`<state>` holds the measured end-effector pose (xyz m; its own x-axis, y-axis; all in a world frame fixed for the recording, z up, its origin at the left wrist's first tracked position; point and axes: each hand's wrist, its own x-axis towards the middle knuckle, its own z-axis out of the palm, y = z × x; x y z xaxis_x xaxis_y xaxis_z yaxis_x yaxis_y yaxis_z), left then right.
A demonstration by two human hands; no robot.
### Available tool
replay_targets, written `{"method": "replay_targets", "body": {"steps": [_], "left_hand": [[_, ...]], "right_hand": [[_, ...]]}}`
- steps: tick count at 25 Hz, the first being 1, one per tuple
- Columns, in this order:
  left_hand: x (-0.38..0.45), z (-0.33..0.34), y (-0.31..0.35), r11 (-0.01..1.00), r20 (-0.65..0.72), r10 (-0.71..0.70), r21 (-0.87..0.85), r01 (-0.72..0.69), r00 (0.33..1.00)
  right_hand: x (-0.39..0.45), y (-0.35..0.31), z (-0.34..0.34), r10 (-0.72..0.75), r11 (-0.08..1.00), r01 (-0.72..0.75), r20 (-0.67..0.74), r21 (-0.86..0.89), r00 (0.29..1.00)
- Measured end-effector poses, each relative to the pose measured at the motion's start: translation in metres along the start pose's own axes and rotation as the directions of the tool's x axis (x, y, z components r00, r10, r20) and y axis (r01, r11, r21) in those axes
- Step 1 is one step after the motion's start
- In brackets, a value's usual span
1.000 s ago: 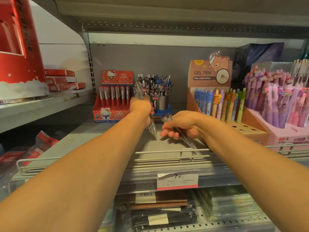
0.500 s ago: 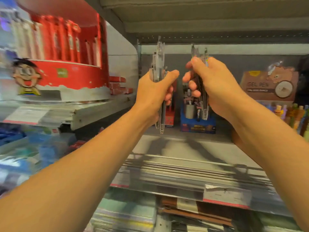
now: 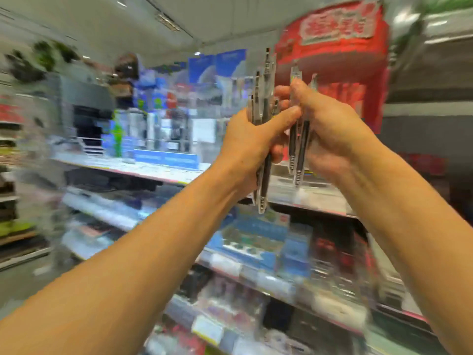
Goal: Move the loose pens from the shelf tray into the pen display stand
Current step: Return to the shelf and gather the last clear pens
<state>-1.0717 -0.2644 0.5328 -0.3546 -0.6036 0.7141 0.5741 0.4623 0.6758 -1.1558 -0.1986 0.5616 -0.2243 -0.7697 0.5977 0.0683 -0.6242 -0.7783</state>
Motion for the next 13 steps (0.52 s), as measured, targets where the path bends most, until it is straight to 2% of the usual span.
{"method": "replay_targets", "body": {"steps": [6,10,13], "left_hand": [[-0.012,-0.207,0.048,0.982,-0.187,0.041,0.190,-0.005,0.981],[-0.010,-0.310,0.065,0.965,-0.333,0.099,0.264,-0.008,0.938],[-0.003,-0.372,0.066,0.947,-0.399,0.139,0.321,-0.004,0.906]], "right_hand": [[0.051,0.097,0.178,0.044,0.996,-0.052,0.119,0.068,0.992],[0.086,0.155,0.262,0.008,1.000,-0.007,0.159,-0.010,0.987],[0.118,0.195,0.304,-0.048,0.995,0.058,0.130,-0.078,0.990]]}}
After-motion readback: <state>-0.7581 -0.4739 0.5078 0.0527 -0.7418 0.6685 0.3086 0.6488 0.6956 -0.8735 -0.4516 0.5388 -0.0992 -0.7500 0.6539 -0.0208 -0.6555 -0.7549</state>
